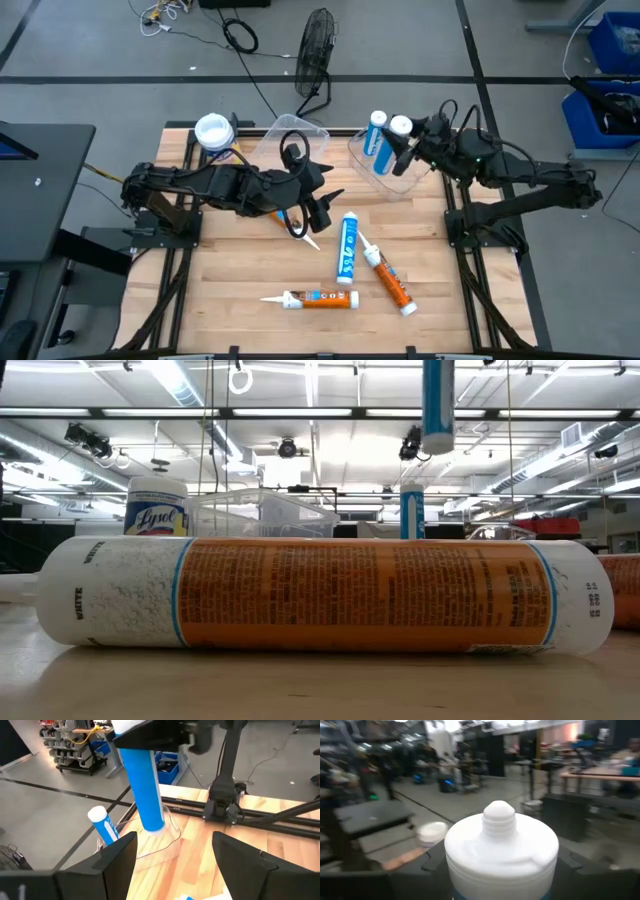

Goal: Pick & place silicon tubes, Sealant and Lysol wipes
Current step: Put the left blue sealant into the right transparent bin

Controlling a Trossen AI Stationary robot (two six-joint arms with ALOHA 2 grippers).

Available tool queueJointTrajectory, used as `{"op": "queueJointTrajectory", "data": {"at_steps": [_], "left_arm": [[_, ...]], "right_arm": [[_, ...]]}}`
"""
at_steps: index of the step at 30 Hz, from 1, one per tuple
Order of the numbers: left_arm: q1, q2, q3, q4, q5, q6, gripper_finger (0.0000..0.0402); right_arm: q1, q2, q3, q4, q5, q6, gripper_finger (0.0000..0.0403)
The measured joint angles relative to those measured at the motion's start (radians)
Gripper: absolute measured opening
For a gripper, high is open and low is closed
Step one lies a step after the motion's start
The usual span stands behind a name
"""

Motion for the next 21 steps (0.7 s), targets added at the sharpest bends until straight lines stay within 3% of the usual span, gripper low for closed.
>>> {"op": "queueJointTrajectory", "data": {"at_steps": [6,9,16,21], "left_arm": [[0.0,0.0,0.0,-0.044,0.0,-0.015,0.0263],[0.0,0.0,0.0,-0.067,0.0,-0.02,0.0263],[0.008,0.0,0.0,-0.1,-0.001,-0.019,0.0263],[0.025,0.0,0.0,-0.121,-0.003,-0.019,0.0263]], "right_arm": [[-0.054,-0.008,-0.096,0.014,0.04,0.022,0.0212],[-0.084,-0.021,-0.189,0.104,0.052,0.059,0.0212],[-0.129,-0.028,-0.352,0.284,0.23,0.033,0.0212],[-0.177,-0.028,-0.449,0.333,0.276,0.087,0.0212]]}}
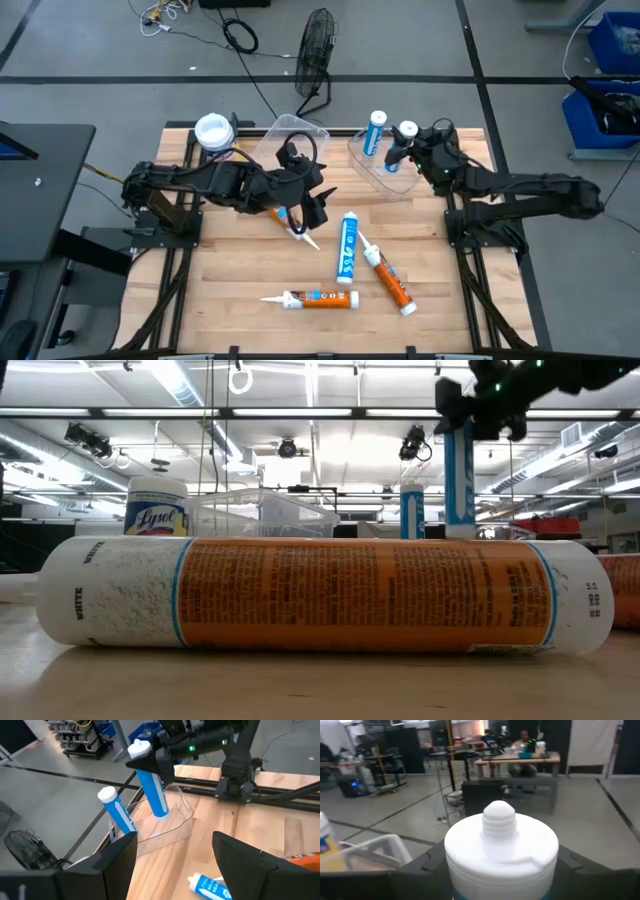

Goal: Pick & place silicon tubes, Sealant and Lysol wipes
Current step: Put the left blue sealant into the right transparent bin

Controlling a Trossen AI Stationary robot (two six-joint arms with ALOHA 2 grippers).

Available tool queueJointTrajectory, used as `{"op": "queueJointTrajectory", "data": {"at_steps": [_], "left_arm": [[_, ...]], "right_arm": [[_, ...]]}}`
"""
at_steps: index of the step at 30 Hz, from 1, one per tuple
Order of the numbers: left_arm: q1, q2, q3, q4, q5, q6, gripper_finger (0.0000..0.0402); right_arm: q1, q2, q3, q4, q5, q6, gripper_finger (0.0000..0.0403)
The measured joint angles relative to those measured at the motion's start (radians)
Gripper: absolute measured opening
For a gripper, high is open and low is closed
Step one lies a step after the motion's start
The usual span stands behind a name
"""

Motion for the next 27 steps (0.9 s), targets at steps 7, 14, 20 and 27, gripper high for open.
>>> {"op": "queueJointTrajectory", "data": {"at_steps": [7,14,20,27], "left_arm": [[0.029,0.0,0.0,-0.001,0.002,0.001,0.0263],[0.045,0.0,0.0,-0.001,0.004,0.002,0.0263],[0.061,0.0,-0.001,-0.001,0.015,0.001,0.0263],[0.07,0.0,-0.001,0.0,0.03,0.002,0.0263]], "right_arm": [[-0.083,0.0,-0.138,0.155,0.001,0.028,0.0212],[-0.148,0.009,-0.206,0.263,-0.025,0.011,0.0212],[-0.194,0.067,-0.215,0.315,-0.116,-0.049,0.0212],[-0.235,0.155,-0.216,0.388,-0.199,-0.063,0.0212]]}}
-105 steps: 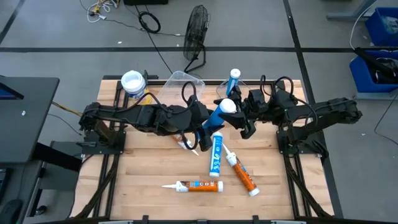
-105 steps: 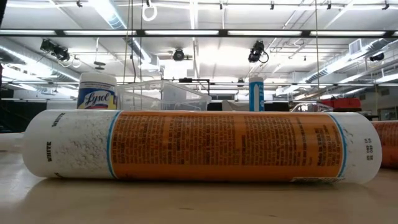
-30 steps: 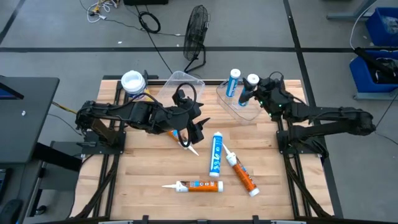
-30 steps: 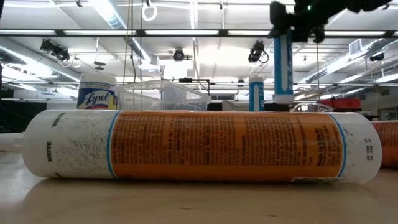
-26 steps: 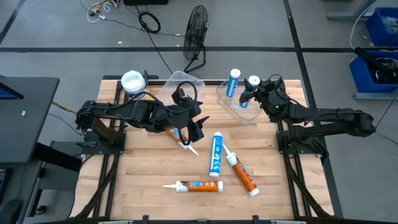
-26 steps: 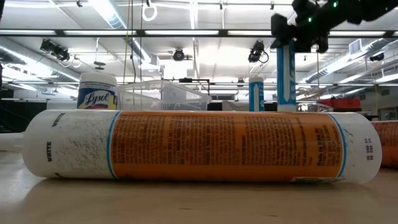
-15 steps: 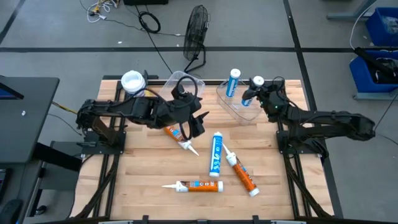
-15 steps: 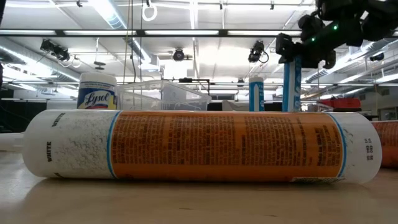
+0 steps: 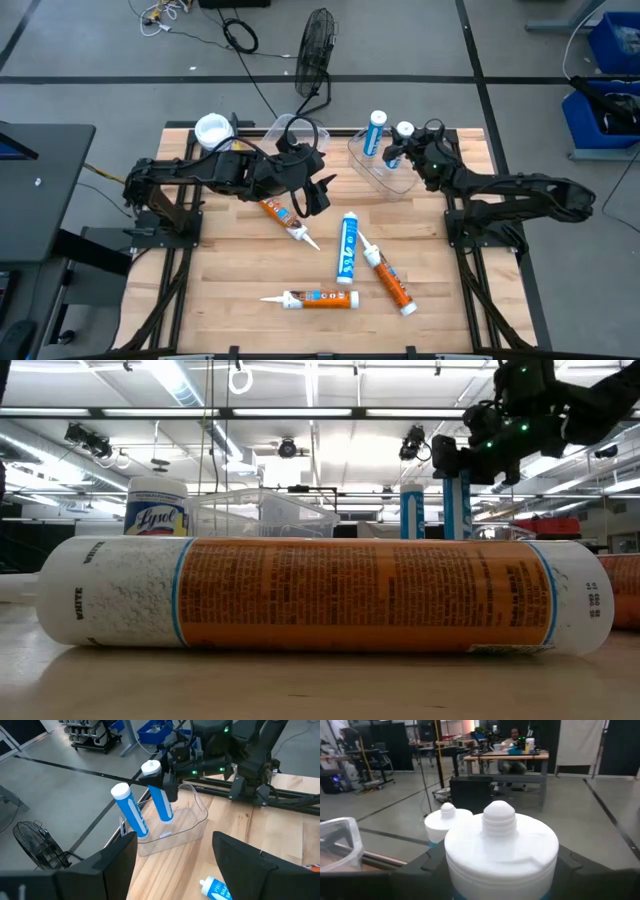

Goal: Pick & place silicon tubes, Sealant and Lysol wipes
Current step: Put the left blue sealant into the right transparent bin

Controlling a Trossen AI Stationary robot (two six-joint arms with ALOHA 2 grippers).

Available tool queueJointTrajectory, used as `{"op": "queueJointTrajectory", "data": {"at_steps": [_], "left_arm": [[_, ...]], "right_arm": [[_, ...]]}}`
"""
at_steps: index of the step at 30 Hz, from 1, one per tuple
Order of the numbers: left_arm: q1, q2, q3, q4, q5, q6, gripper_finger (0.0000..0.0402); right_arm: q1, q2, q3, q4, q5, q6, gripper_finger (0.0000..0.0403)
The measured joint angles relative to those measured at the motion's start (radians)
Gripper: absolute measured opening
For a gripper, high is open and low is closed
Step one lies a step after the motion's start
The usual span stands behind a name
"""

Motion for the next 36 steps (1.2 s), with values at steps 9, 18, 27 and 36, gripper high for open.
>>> {"op": "queueJointTrajectory", "data": {"at_steps": [9,18,27,36], "left_arm": [[0.0,0.0,0.0,0.0,0.0,0.0,0.0263],[0.0,0.0,0.0,0.0,0.0,0.001,0.0263],[0.0,0.0,0.0,0.0,0.0,0.011,0.0263],[-0.002,0.0,0.0,0.0,0.0,0.026,0.0263]], "right_arm": [[-0.009,0.109,0.0,0.09,-0.002,-0.017,0.0212],[-0.009,0.195,0.0,0.17,-0.002,0.006,0.0212],[-0.008,0.217,0.0,0.183,-0.002,0.012,0.0212],[-0.007,0.216,0.001,0.163,-0.056,0.005,0.0281]]}}
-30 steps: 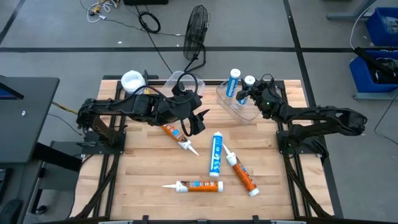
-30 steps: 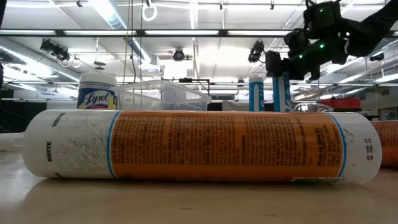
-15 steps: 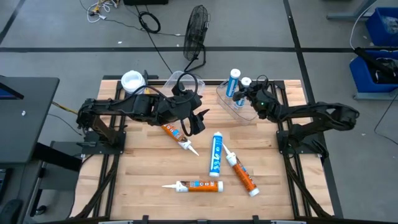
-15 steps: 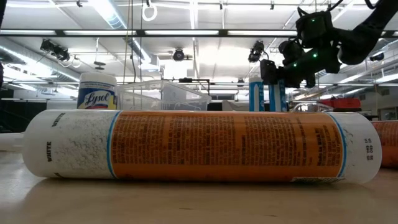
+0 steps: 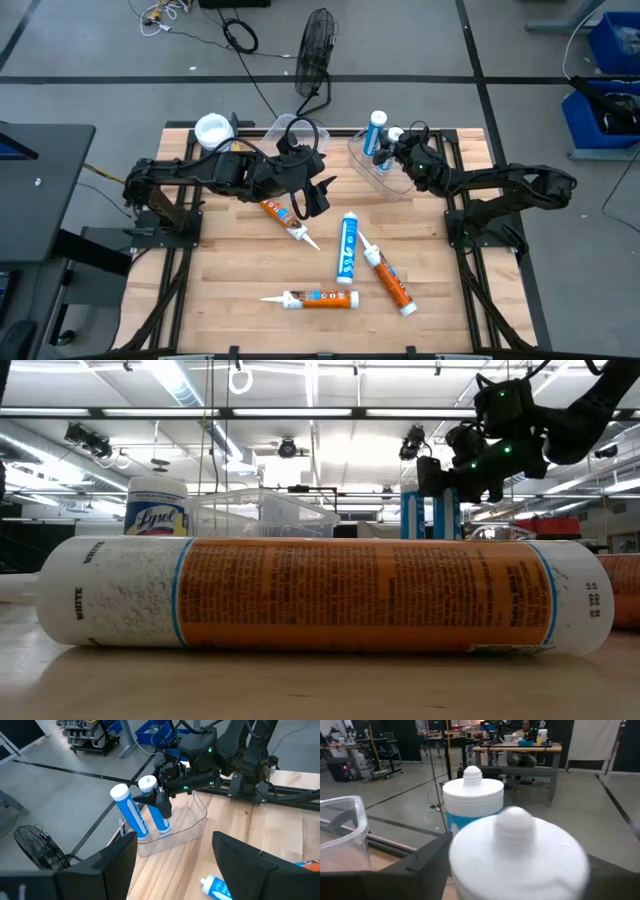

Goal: Pick & place silicon tubes, Sealant and Lysol wipes
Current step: Put the left blue sealant into the right transparent bin, then put the blue sealant into the right transparent bin

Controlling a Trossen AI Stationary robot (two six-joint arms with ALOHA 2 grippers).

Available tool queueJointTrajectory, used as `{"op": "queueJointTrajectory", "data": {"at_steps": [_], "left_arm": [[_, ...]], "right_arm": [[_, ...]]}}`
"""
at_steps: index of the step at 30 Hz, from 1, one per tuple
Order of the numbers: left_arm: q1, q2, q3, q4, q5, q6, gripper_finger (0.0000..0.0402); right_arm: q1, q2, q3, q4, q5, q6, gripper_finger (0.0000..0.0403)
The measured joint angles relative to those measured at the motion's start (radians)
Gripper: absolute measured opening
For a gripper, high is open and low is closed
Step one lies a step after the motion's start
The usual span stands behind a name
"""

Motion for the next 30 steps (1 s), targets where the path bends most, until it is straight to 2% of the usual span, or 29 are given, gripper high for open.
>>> {"op": "queueJointTrajectory", "data": {"at_steps": [10,20,25,30], "left_arm": [[0.0,0.0,0.0,0.0,0.0,0.0,0.0263],[0.0,0.0,0.0,0.0,0.026,-0.001,0.0263],[0.005,0.0,0.0,-0.002,0.033,-0.041,0.0263],[0.036,0.012,0.0,-0.035,0.145,-0.231,0.0263]], "right_arm": [[0.016,-0.047,0.0,-0.017,-0.012,-0.039,0.0314],[0.027,-0.265,0.0,-0.115,-0.008,-0.1,0.032],[0.075,-0.442,0.087,-0.319,-0.007,-0.089,0.032],[0.155,-0.572,0.289,-0.74,-0.093,-0.004,0.032]]}}
